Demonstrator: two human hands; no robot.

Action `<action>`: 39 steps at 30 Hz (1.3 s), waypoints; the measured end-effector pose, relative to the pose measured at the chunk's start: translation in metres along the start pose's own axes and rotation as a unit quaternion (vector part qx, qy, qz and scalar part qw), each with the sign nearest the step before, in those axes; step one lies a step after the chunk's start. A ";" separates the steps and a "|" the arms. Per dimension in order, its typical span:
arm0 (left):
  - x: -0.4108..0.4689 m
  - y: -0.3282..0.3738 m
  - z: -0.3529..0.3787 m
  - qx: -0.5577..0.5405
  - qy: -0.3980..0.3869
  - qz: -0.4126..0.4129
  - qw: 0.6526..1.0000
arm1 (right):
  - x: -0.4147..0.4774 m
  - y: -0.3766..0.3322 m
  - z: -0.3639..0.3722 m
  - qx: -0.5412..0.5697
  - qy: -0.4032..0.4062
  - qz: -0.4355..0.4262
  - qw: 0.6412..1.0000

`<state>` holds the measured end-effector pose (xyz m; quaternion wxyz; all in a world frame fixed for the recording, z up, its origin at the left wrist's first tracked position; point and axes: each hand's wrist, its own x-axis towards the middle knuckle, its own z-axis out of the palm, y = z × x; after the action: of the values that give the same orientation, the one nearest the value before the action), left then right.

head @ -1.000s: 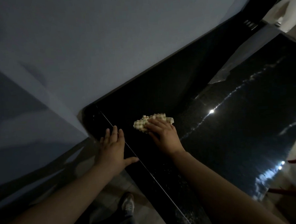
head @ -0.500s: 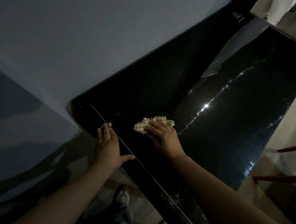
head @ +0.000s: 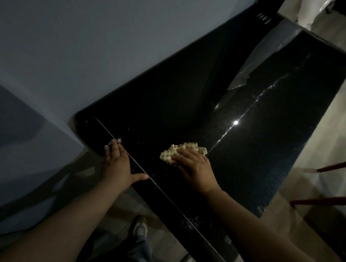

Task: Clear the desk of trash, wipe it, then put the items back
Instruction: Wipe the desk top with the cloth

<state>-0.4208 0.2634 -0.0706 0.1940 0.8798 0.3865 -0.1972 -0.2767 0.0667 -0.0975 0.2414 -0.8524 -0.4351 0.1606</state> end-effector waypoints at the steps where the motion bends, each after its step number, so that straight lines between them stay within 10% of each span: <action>1: 0.000 0.001 -0.001 0.009 -0.003 0.000 1.000 | -0.002 0.000 -0.001 -0.002 0.003 0.001 1.000; 39: -0.077 0.064 0.061 0.059 -0.045 0.055 0.996 | -0.090 0.034 -0.016 -0.010 0.024 0.007 1.000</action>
<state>-0.4323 0.1466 -0.0722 0.1695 0.8998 0.3159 -0.2485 -0.2972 -0.0283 -0.0972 0.2419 -0.8615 -0.4247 0.1377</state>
